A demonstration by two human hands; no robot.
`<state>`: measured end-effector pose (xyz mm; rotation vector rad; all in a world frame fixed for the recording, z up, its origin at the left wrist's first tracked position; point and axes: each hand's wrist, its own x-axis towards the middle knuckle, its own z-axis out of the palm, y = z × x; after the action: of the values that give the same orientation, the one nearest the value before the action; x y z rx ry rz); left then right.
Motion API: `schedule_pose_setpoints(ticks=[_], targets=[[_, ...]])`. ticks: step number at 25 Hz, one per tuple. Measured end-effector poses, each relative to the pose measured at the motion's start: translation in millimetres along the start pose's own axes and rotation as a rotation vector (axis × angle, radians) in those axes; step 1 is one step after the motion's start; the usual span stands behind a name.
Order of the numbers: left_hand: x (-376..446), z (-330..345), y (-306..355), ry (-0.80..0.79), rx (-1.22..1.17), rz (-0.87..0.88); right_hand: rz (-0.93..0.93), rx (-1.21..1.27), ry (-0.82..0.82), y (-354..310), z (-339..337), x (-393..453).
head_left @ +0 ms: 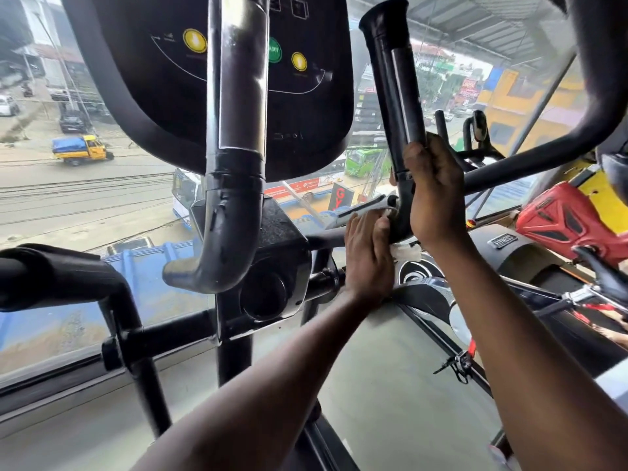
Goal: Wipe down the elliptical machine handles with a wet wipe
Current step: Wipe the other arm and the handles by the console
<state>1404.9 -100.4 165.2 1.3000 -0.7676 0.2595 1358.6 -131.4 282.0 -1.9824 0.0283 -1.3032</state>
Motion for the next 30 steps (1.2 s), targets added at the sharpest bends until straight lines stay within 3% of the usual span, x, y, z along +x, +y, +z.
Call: schedule_pose_setpoints(ticks=[6,7,11,13,16,20,22,26,28,30], targets=[[29,-18,-69,-0.022,0.065,-0.383,0.002,0.037,-0.008,1,1,0],[27,-15,-59,-0.008,0.032,-0.388,0.003,0.044,-0.006,1,1,0],[-12,11,2,0.079,-0.041,-0.086,0.002,0.037,0.005,2,1,-1],[-16,14,-2,0.112,-0.017,-0.035,0.006,0.043,0.000,2,2,-2],[-5,3,-52,0.144,0.045,-0.145,0.005,0.053,0.004,2,0,-1],[15,-9,-84,0.096,-0.006,-0.437,0.005,0.063,-0.002,2,2,-2],[14,1,-63,0.078,-0.024,-0.428,0.002,0.068,0.014,3,2,-2],[-10,13,-39,0.082,-0.030,-0.169,0.003,0.064,0.019,4,3,-2],[-9,6,-59,0.092,-0.028,-0.211,0.008,0.074,0.021,5,3,-3],[0,-5,-83,0.048,-0.040,-0.378,0.012,0.090,0.025,5,2,-4]])
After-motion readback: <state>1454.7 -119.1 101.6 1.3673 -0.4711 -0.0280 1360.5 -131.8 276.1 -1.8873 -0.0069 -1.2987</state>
